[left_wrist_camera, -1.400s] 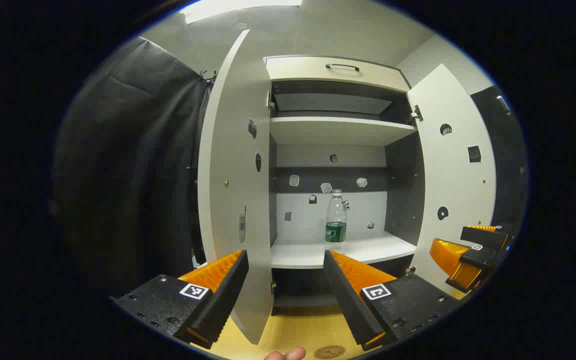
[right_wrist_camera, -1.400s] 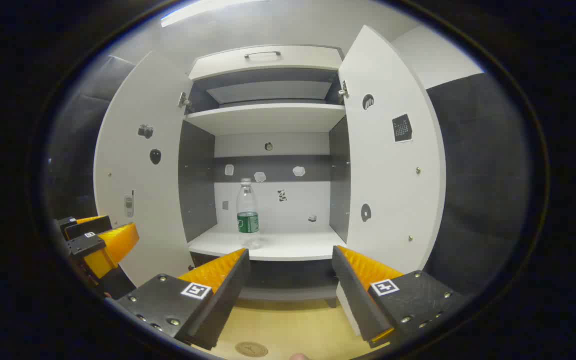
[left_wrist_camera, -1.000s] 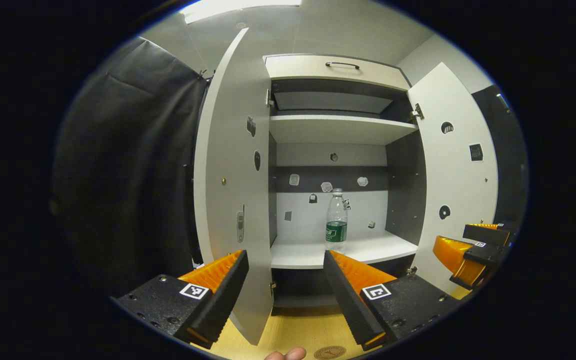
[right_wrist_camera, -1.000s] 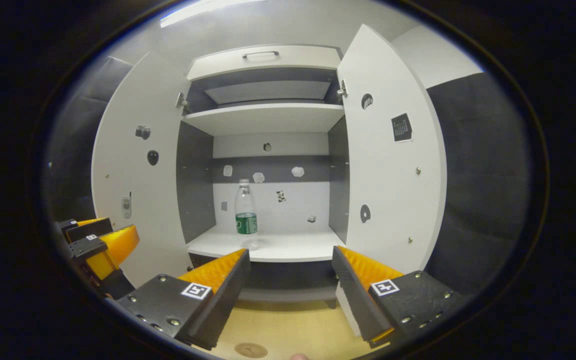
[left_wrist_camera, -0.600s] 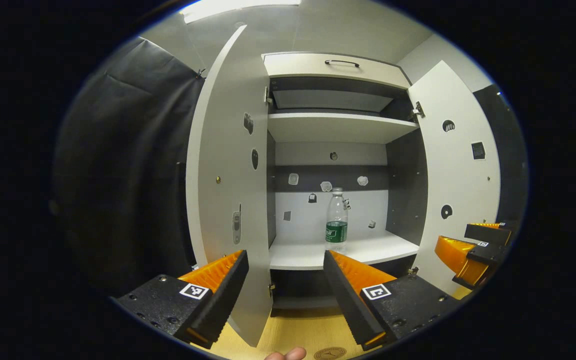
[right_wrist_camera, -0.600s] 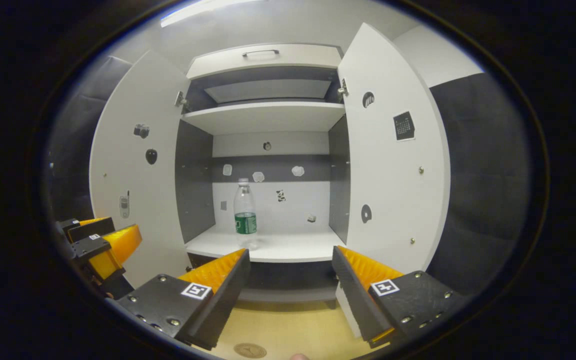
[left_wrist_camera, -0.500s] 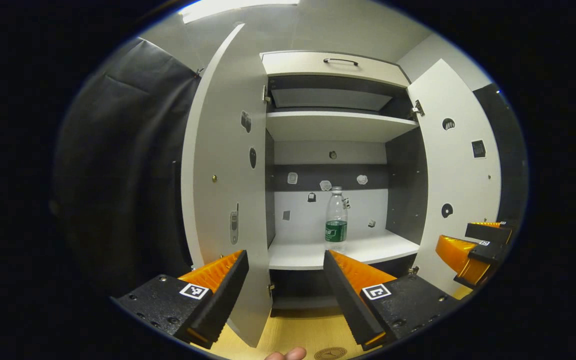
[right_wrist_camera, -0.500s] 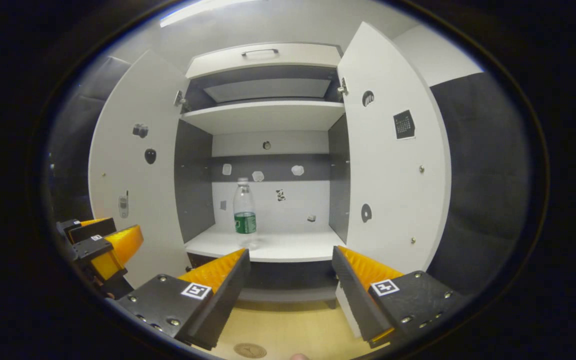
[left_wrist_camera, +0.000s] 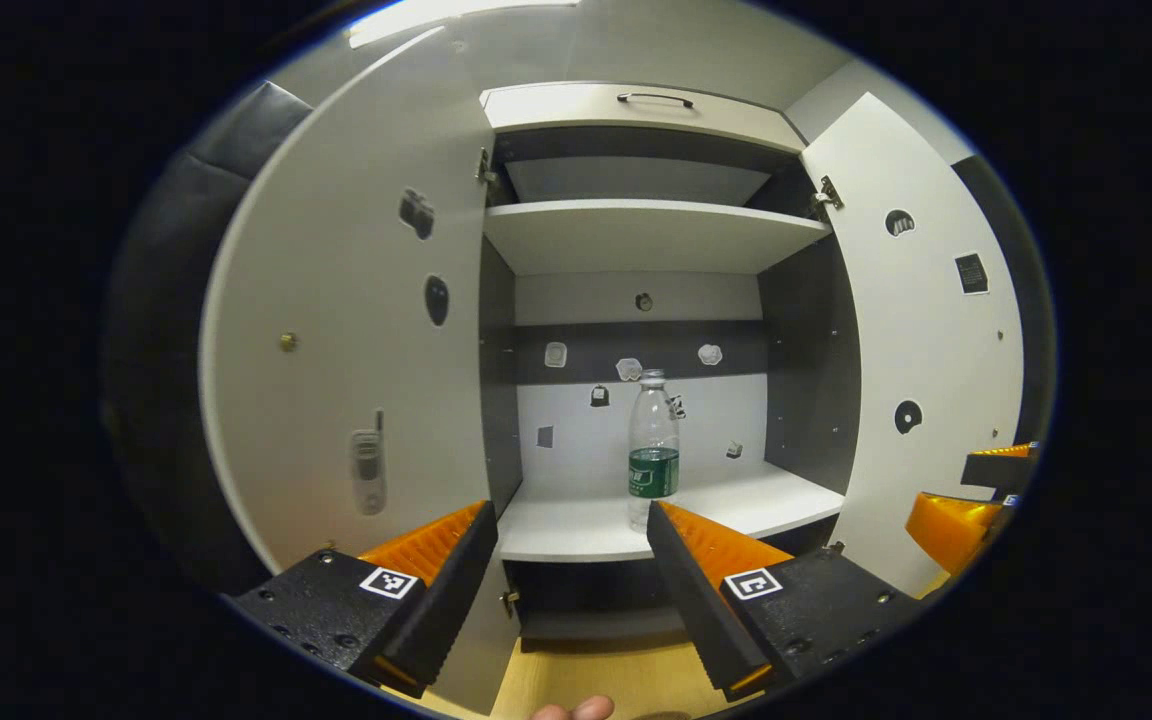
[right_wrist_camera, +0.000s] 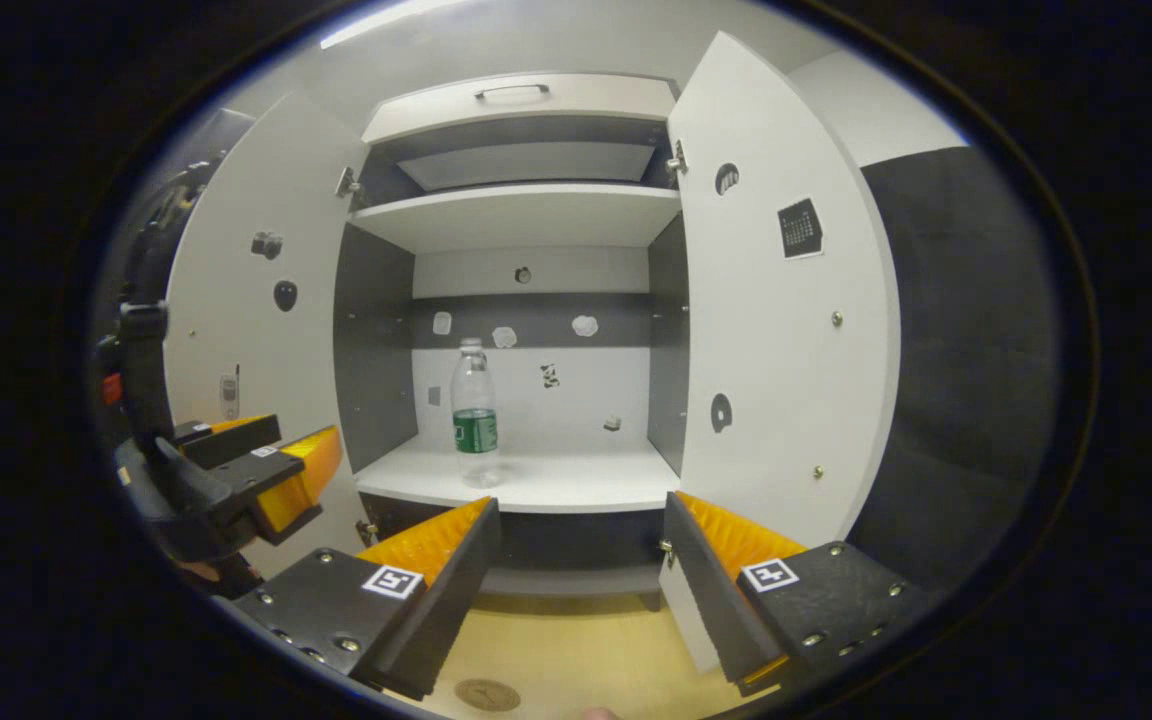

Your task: Grasp the bottle in the cabinet with the left hand and place it on the coaster, then close the right door with the right hand and the left door with the left hand.

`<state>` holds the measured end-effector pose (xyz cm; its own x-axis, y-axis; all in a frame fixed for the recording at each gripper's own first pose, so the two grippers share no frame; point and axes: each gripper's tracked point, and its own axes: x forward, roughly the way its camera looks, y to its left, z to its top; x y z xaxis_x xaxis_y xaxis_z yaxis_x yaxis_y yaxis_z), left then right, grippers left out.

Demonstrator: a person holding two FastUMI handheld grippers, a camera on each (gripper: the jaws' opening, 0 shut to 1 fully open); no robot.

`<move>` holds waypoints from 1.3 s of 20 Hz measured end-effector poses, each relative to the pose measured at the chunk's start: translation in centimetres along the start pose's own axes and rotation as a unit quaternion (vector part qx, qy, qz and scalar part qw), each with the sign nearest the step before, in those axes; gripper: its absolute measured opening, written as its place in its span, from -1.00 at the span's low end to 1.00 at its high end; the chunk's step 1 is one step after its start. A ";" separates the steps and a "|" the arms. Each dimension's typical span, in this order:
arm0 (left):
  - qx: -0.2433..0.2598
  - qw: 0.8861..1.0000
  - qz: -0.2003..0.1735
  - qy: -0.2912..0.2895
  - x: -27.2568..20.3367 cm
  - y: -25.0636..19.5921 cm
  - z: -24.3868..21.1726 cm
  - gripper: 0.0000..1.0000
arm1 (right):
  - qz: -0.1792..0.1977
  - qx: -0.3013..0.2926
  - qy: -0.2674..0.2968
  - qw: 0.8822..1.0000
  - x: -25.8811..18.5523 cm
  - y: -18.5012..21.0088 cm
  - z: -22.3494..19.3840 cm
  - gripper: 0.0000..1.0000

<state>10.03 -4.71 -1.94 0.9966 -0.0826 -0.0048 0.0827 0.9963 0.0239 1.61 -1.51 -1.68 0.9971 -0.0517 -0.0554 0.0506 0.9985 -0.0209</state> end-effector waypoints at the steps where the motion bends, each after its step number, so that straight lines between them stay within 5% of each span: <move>1: -0.003 1.000 -0.008 0.004 1.3 -0.7 -0.2 0.92 | -0.003 -0.002 0.003 1.000 0.2 -0.2 -0.2 1.00; 11: -0.015 0.999 -0.041 0.009 13.9 -4.9 -1.1 0.91 | -0.044 -0.011 0.044 0.998 0.5 -3.4 -2.2 0.93; 23: -0.030 0.998 -0.050 0.036 22.7 -6.7 -2.0 0.92 | -0.065 -0.021 0.079 0.995 0.1 -4.7 -4.2 1.00; 26: -0.032 0.998 -0.039 0.038 22.1 -6.1 -1.7 0.63 | -0.059 -0.018 0.080 0.995 -0.2 -4.5 -4.6 1.00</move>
<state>31.53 -12.60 -3.86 0.9837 -0.1611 -0.0802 0.1580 0.9865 -0.0432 0.96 -6.11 -6.12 0.9626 -0.1738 -0.2080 0.1620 0.9841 -0.0726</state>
